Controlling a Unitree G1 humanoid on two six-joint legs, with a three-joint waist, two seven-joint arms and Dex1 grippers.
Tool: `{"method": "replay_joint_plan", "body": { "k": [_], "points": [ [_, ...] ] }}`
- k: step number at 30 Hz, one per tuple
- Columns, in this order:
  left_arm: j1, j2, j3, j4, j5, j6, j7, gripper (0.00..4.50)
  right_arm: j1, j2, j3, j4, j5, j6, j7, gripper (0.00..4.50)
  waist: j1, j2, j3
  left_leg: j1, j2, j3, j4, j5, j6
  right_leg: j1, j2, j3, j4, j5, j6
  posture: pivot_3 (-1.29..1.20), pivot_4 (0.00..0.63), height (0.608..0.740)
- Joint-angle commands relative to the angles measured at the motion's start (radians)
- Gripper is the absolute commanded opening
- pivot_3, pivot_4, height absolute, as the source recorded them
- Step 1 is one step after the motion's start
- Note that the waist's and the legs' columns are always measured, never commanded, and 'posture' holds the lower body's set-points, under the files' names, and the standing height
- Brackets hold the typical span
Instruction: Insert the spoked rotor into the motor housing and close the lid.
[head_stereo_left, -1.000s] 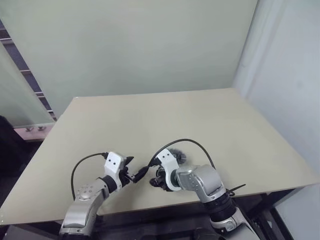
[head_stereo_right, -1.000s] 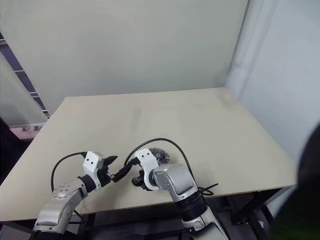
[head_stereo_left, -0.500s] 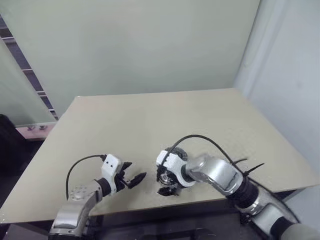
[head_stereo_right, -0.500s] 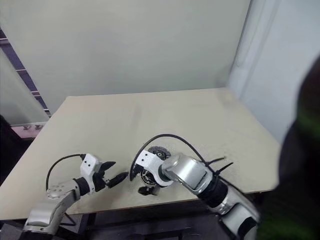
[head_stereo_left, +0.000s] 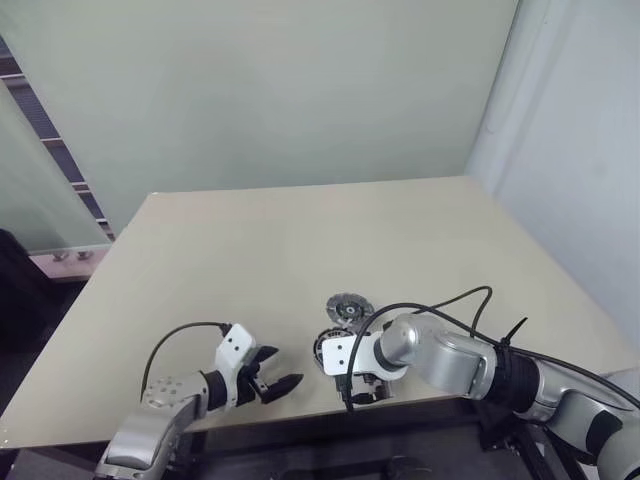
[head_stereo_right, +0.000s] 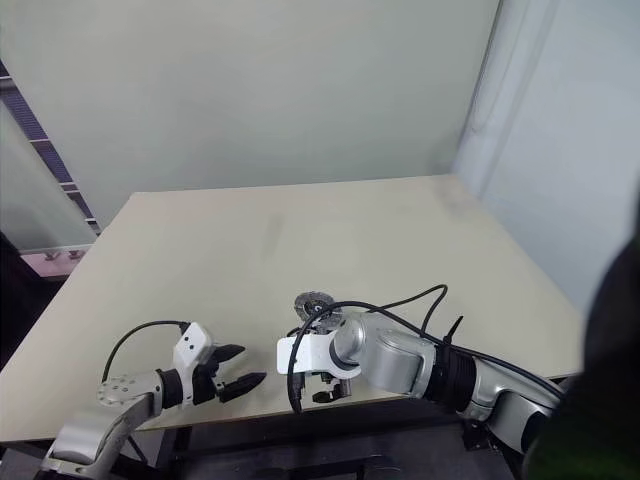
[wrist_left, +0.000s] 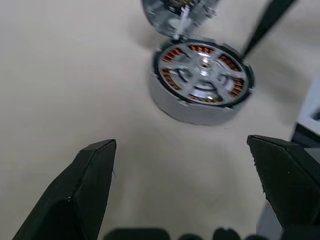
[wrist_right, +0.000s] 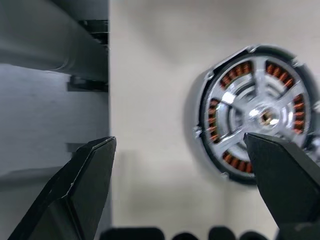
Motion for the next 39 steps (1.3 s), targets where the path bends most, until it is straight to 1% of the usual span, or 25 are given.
{"method": "replay_joint_plan", "body": {
  "k": [1, 9, 17, 18, 19, 20, 21, 25, 28, 30, 31, 35, 39],
  "points": [
    [-0.004, 0.020, -0.015, -0.051, 0.000, 0.001, -0.019, 4.50, 0.001, 0.015, -0.006, 0.027, -0.058, -0.033, 0.005, 4.46, 0.000, 0.000, 0.000, 0.000, 0.000, 0.000, 0.000, 0.000, 0.000, 0.000, 0.000, 0.000, 0.000, 0.000, 0.000, 0.00, 0.000, 0.740],
    [-0.017, 0.014, -0.029, -0.044, 0.001, -0.003, -0.018, 4.50, 0.018, 0.036, -0.023, 0.089, -0.120, -0.040, 0.033, 4.46, 0.004, 0.000, 0.000, 0.000, 0.000, 0.000, 0.000, 0.000, 0.000, 0.001, 0.000, 0.000, 0.000, 0.000, 0.000, 0.00, 0.000, 0.740],
    [-0.014, 0.015, -0.064, -0.048, 0.005, -0.001, -0.035, 4.50, 0.043, 0.052, -0.038, 0.106, -0.162, -0.021, 0.051, 4.46, 0.004, 0.000, 0.000, 0.000, 0.000, 0.000, 0.000, 0.000, 0.000, 0.001, 0.000, 0.000, 0.001, 0.000, 0.000, 0.00, 0.000, 0.740],
    [-0.015, 0.012, -0.065, -0.047, 0.004, -0.003, -0.033, 4.50, 0.046, 0.055, -0.040, 0.111, -0.165, -0.021, 0.050, 4.11, 0.004, 0.000, 0.000, 0.000, 0.000, 0.000, 0.000, 0.000, 0.000, 0.001, 0.000, 0.000, 0.001, 0.000, 0.000, 0.00, 0.000, 0.740],
    [-0.016, 0.010, -0.066, -0.045, 0.004, -0.004, -0.031, 4.50, 0.050, 0.060, -0.045, 0.118, -0.167, -0.018, 0.049, 3.91, 0.004, 0.000, 0.000, 0.000, 0.000, 0.000, 0.000, 0.000, 0.000, 0.001, 0.000, 0.000, 0.001, 0.000, 0.000, 0.00, 0.000, 0.740],
    [-0.018, 0.009, -0.067, -0.044, 0.004, -0.005, -0.031, 4.50, 0.055, 0.064, -0.049, 0.124, -0.169, -0.018, 0.048, 3.54, 0.004, 0.000, 0.000, 0.000, 0.000, 0.000, 0.000, 0.000, 0.000, 0.001, 0.000, 0.000, 0.001, 0.000, 0.000, 0.00, 0.000, 0.740],
    [-0.018, 0.009, -0.068, -0.043, 0.005, -0.006, -0.031, 4.50, 0.061, 0.070, -0.056, 0.129, -0.170, -0.015, 0.045, 3.28, 0.004, 0.000, 0.000, 0.001, 0.000, 0.000, 0.000, 0.000, 0.000, 0.001, 0.000, 0.000, 0.002, 0.000, 0.000, 0.00, 0.000, 0.740],
    [-0.013, 0.009, -0.067, -0.041, 0.005, -0.011, -0.030, 4.50, 0.085, 0.097, -0.090, 0.151, -0.178, -0.011, 0.038, 1.75, 0.004, 0.000, 0.000, 0.002, 0.000, 0.000, 0.001, 0.000, 0.000, 0.002, 0.000, 0.000, 0.002, 0.000, 0.000, 0.00, 0.000, 0.740],
    [-0.008, 0.010, -0.062, -0.037, 0.005, -0.013, -0.028, 4.50, 0.091, 0.111, -0.104, 0.164, -0.188, -0.016, 0.040, 0.72, 0.000, -0.001, -0.001, 0.002, 0.000, 0.000, 0.001, 0.000, 0.000, 0.002, 0.000, 0.000, 0.002, 0.000, 0.000, 0.00, 0.000, 0.740],
    [-0.005, 0.010, -0.057, -0.034, 0.005, -0.015, -0.025, 4.50, 0.093, 0.117, -0.111, 0.171, -0.193, -0.019, 0.043, 0.20, 0.000, -0.001, -0.001, 0.003, 0.001, 0.001, 0.001, 0.000, 0.000, 0.003, 0.000, 0.000, 0.003, 0.000, 0.000, 0.00, 0.000, 0.740],
    [-0.004, 0.008, -0.050, -0.029, 0.004, -0.017, -0.021, 4.50, 0.097, 0.125, -0.124, 0.177, -0.190, -0.015, 0.038, 0.08, 0.001, -0.001, -0.001, 0.003, 0.001, 0.001, 0.002, 0.000, 0.000, 0.003, 0.000, 0.000, 0.004, 0.000, 0.000, 0.00, 0.000, 0.740],
    [0.003, -0.001, -0.020, -0.012, -0.006, -0.023, -0.003, 4.50, 0.115, 0.157, -0.177, 0.185, -0.171, 0.010, 0.029, 0.08, 0.001, -0.001, -0.001, 0.003, 0.001, 0.001, 0.003, 0.000, 0.000, 0.002, 0.000, 0.000, 0.004, 0.000, 0.000, 0.00, 0.000, 0.740],
    [0.012, -0.004, 0.003, 0.004, -0.011, -0.032, 0.010, 4.50, 0.135, 0.202, -0.244, 0.172, -0.127, 0.082, 0.031, 0.08, 0.000, -0.001, -0.001, 0.003, 0.001, 0.001, 0.004, 0.000, 0.000, 0.002, 0.000, 0.000, 0.004, 0.000, 0.000, 0.00, 0.000, 0.740]
  ]
}}
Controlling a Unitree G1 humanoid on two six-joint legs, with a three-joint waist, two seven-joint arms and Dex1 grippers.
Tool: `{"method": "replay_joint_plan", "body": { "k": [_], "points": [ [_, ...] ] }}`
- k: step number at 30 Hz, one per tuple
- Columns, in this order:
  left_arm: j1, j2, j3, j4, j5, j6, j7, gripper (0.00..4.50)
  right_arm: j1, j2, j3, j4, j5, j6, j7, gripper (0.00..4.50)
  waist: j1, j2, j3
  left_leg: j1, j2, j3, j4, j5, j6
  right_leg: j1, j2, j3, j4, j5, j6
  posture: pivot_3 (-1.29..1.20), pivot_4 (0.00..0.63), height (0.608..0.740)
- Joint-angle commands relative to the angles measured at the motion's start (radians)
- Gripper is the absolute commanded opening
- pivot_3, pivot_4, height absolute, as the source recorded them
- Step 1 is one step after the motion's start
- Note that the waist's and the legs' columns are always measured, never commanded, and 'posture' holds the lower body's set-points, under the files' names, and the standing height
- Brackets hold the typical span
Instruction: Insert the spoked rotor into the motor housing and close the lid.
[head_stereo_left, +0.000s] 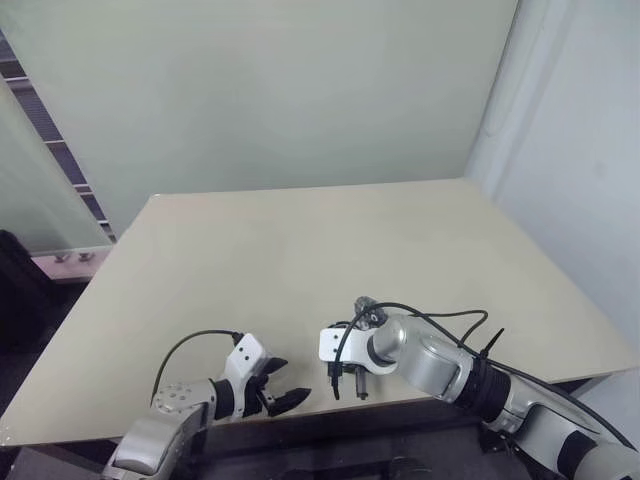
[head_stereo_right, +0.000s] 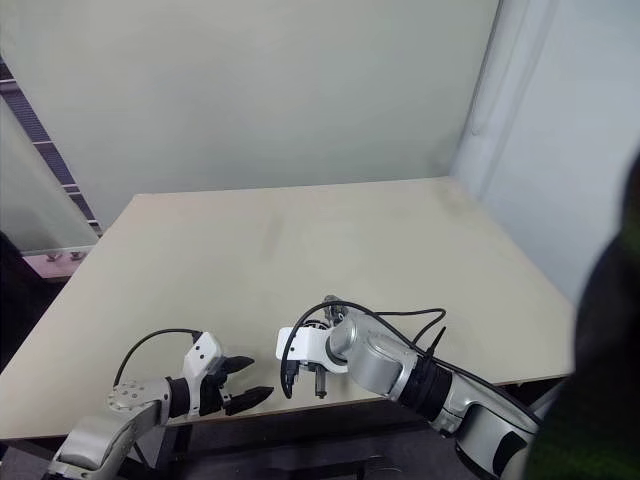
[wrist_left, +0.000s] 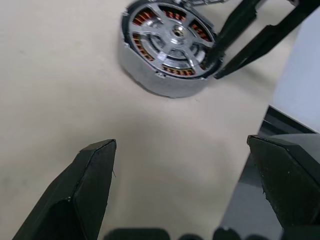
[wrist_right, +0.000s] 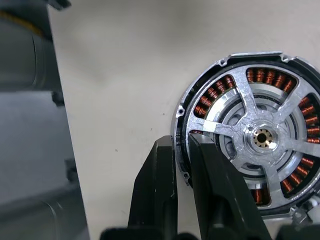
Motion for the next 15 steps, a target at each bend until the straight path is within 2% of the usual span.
{"method": "replay_joint_plan", "body": {
  "k": [1, 8, 15],
  "points": [
    [0.002, -0.002, 0.044, -0.001, -0.009, -0.025, 0.010, 4.50, 0.009, 0.031, -0.072, -0.015, 0.039, 0.055, -0.006, 0.08, 0.000, 0.000, 0.000, 0.000, 0.000, 0.000, 0.000, 0.000, 0.000, 0.000, 0.000, 0.000, 0.000, 0.000, 0.000, 0.00, 0.000, 0.740],
    [-0.004, -0.012, 0.046, 0.014, -0.003, -0.038, 0.018, 4.50, 0.007, 0.113, -0.154, -0.036, 0.127, 0.200, -0.009, 0.08, 0.000, 0.000, 0.000, -0.002, 0.000, 0.000, -0.003, 0.000, 0.000, -0.001, 0.000, 0.000, 0.001, 0.000, 0.000, 0.00, 0.000, 0.740],
    [-0.020, -0.020, 0.040, 0.030, 0.005, -0.049, 0.020, 4.50, -0.007, 0.138, -0.170, -0.051, 0.190, 0.255, -0.019, 0.08, 0.000, 0.000, 0.000, -0.002, 0.000, 0.000, -0.004, 0.000, 0.000, -0.002, 0.000, 0.000, 0.002, 0.000, 0.000, 0.00, 0.000, 0.740]
  ]
}}
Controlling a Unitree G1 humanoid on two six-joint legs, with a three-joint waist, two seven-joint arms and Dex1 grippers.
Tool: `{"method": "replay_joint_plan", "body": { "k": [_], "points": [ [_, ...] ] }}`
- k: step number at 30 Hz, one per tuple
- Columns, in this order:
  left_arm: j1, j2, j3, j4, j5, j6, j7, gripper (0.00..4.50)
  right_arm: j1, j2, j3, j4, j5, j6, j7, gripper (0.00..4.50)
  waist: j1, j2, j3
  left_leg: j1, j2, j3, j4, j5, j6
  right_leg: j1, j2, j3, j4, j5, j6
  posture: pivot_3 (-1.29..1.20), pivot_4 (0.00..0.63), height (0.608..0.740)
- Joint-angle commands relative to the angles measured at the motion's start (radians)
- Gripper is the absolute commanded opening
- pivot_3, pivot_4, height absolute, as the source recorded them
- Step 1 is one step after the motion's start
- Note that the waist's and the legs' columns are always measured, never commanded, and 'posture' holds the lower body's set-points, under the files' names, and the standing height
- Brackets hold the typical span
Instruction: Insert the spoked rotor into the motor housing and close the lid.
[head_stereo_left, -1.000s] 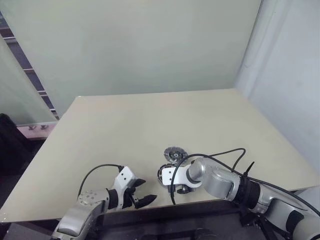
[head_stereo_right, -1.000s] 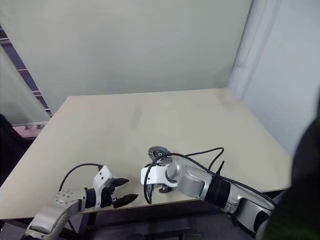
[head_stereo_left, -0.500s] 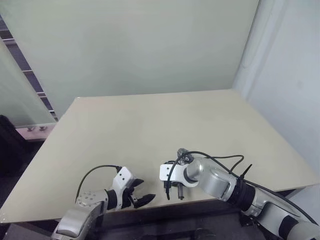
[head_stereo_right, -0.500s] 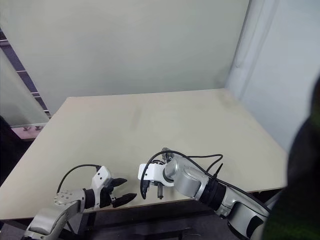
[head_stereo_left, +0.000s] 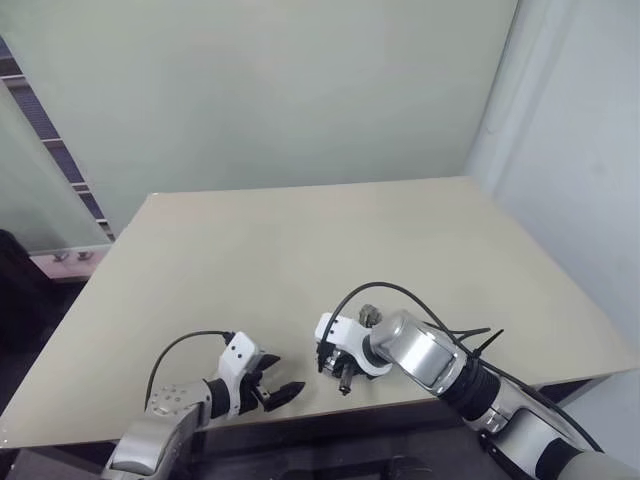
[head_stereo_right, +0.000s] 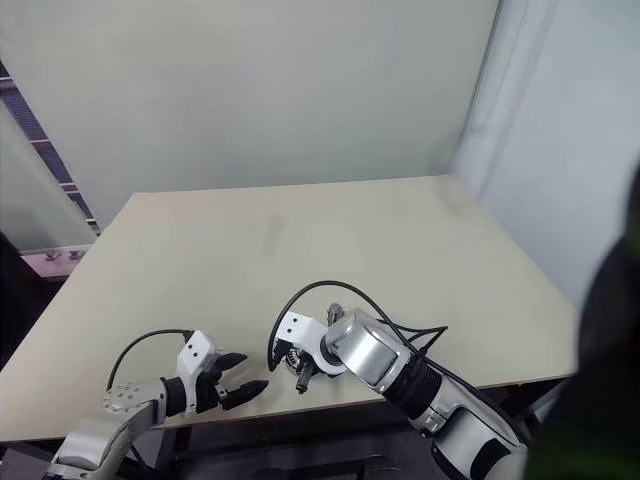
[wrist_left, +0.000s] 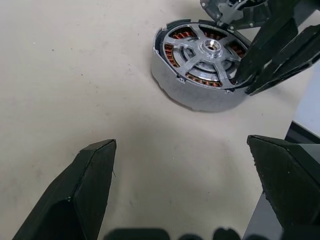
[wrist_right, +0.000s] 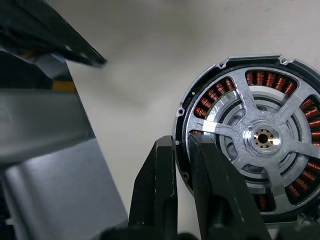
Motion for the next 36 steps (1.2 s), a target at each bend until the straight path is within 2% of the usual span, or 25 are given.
{"method": "replay_joint_plan", "body": {
  "k": [1, 13, 14, 16, 25, 31, 36],
  "points": [
    [-0.025, -0.003, 0.015, -0.004, 0.003, -0.024, 0.002, 4.50, -0.024, 0.027, -0.019, -0.051, 0.049, 0.009, -0.003, 0.08, 0.000, 0.000, 0.000, 0.000, 0.000, 0.000, 0.000, 0.000, 0.000, 0.000, 0.000, 0.000, 0.000, 0.000, 0.000, 0.00, 0.000, 0.740],
    [-0.035, -0.009, 0.003, 0.004, 0.015, -0.036, 0.002, 4.50, -0.025, 0.007, 0.016, -0.073, 0.063, -0.105, -0.037, 0.08, 0.000, 0.000, 0.000, 0.000, 0.000, 0.000, 0.000, 0.000, 0.000, 0.000, 0.000, 0.000, 0.000, 0.000, 0.000, 0.00, 0.000, 0.740],
    [-0.034, -0.010, 0.003, 0.003, 0.015, -0.036, 0.001, 4.50, -0.026, 0.000, 0.024, -0.079, 0.062, -0.108, -0.035, 0.78, 0.000, 0.000, 0.000, 0.000, 0.000, 0.000, 0.001, 0.000, 0.000, 0.000, 0.000, 0.000, 0.000, 0.000, 0.000, 0.00, 0.000, 0.740],
    [-0.033, -0.010, 0.003, 0.001, 0.015, -0.036, 0.000, 4.50, -0.029, -0.013, 0.038, -0.089, 0.062, -0.113, -0.030, 1.29, 0.000, 0.000, 0.000, 0.000, 0.000, 0.000, 0.001, 0.000, 0.000, 0.000, 0.000, 0.000, 0.000, 0.000, 0.000, 0.00, 0.000, 0.740],
    [-0.032, -0.005, 0.003, 0.001, 0.017, -0.036, -0.010, 4.50, -0.049, -0.046, 0.042, -0.130, 0.053, -0.135, -0.040, 4.46, 0.000, 0.000, 0.000, 0.000, 0.000, 0.000, 0.001, 0.000, 0.000, 0.000, 0.000, 0.000, 0.000, 0.000, 0.000, 0.00, 0.000, 0.740],
    [-0.042, -0.002, 0.000, 0.010, 0.021, -0.030, -0.017, 4.50, -0.104, -0.080, -0.023, -0.216, 0.068, -0.127, -0.040, 4.46, 0.000, 0.000, 0.000, 0.000, 0.000, 0.000, 0.001, 0.000, 0.000, 0.000, 0.000, 0.000, 0.000, 0.000, 0.000, 0.00, 0.000, 0.740],
    [-0.052, -0.002, -0.003, 0.009, 0.020, -0.023, -0.019, 4.50, -0.130, -0.078, -0.175, -0.215, 0.065, -0.130, -0.117, 4.46, 0.004, 0.000, 0.000, 0.000, 0.000, 0.000, 0.001, 0.000, 0.000, 0.000, 0.000, 0.000, 0.000, 0.000, 0.000, 0.00, 0.000, 0.740]
  ]
}}
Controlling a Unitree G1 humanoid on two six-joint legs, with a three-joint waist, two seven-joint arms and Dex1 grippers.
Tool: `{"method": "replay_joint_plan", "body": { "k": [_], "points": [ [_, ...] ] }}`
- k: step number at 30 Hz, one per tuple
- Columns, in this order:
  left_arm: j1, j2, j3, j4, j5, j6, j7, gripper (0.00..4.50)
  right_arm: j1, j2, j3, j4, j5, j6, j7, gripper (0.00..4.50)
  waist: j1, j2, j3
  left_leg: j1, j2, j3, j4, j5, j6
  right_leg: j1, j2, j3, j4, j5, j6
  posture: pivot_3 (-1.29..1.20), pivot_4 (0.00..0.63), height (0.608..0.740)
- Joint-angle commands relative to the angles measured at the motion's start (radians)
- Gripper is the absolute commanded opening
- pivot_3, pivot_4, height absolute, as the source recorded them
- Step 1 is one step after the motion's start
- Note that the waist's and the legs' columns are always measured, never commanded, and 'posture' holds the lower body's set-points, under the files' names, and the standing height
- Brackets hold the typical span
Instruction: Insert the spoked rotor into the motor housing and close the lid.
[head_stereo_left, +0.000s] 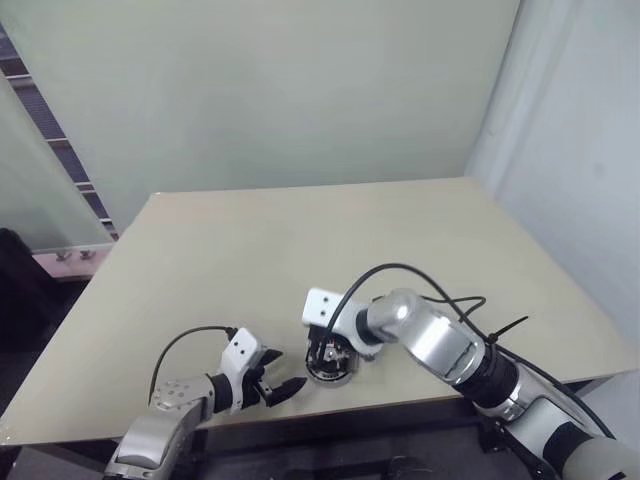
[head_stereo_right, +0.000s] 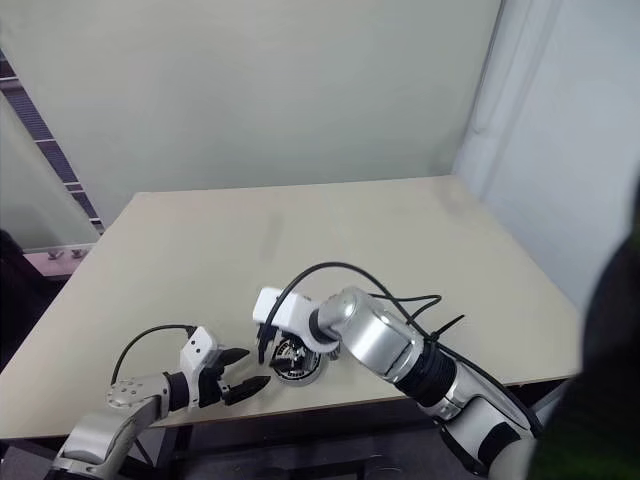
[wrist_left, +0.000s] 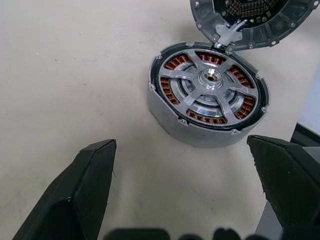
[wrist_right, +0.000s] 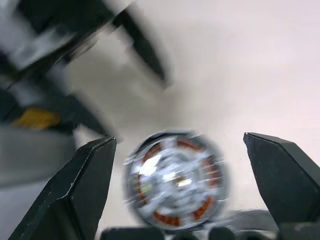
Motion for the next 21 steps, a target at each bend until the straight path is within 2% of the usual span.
{"method": "replay_joint_plan", "body": {
  "k": [1, 4, 6, 9, 13, 17, 21],
  "points": [
    [-0.020, 0.008, 0.005, -0.012, 0.001, -0.003, -0.006, 4.50, -0.043, 0.000, -0.122, -0.021, 0.002, 0.000, -0.055, 4.46, 0.000, 0.000, 0.000, 0.000, 0.000, 0.000, 0.000, 0.000, 0.000, 0.000, 0.000, 0.000, 0.000, 0.000, 0.000, 0.00, 0.000, 0.740],
    [-0.020, 0.011, 0.013, -0.025, -0.007, 0.002, -0.006, 4.50, -0.076, -0.053, -0.224, 0.017, -0.025, -0.019, -0.109, 4.46, 0.001, 0.000, 0.000, 0.000, 0.000, 0.000, 0.000, 0.000, 0.000, 0.000, 0.000, 0.000, -0.001, 0.000, 0.000, 0.00, 0.000, 0.740],
    [-0.017, 0.014, 0.018, -0.032, -0.010, 0.005, -0.006, 4.50, -0.086, -0.102, -0.244, 0.035, -0.049, -0.042, -0.130, 4.46, 0.001, 0.000, 0.000, -0.001, -0.001, 0.000, 0.000, 0.000, 0.000, 0.000, 0.000, 0.000, -0.001, 0.000, 0.000, 0.00, 0.000, 0.740],
    [-0.012, 0.020, 0.024, -0.039, -0.012, 0.009, -0.006, 4.50, -0.094, -0.242, -0.204, 0.077, -0.130, -0.107, -0.130, 4.46, 0.001, 0.000, 0.000, -0.001, -0.001, 0.000, 0.000, 0.000, 0.000, 0.000, -0.001, 0.000, -0.003, 0.000, 0.000, 0.00, 0.000, 0.740],
    [-0.011, 0.029, 0.030, -0.044, -0.015, 0.015, -0.008, 4.50, -0.064, -0.339, -0.146, 0.092, -0.154, -0.122, -0.071, 4.46, -0.002, 0.000, 0.000, -0.002, -0.001, 0.001, -0.002, 0.000, 0.000, 0.000, -0.001, 0.001, -0.005, 0.000, 0.000, 0.00, 0.000, 0.740],
    [-0.018, 0.037, 0.033, -0.048, -0.018, 0.024, -0.006, 4.50, -0.002, -0.353, -0.098, 0.075, -0.146, -0.114, -0.021, 4.46, -0.004, 0.000, 0.000, -0.001, 0.000, 0.001, -0.003, 0.000, 0.001, 0.000, 0.000, 0.000, -0.004, 0.000, 0.000, 0.00, 0.000, 0.740],
    [-0.016, 0.043, 0.037, -0.058, -0.022, 0.033, -0.005, 4.50, 0.063, -0.274, -0.111, 0.041, -0.104, -0.084, -0.022, 4.46, -0.004, 0.000, 0.000, -0.001, 0.000, 0.001, -0.002, 0.000, 0.001, 0.000, 0.000, 0.001, -0.004, 0.000, 0.000, 0.00, 0.000, 0.740]
  ]
}}
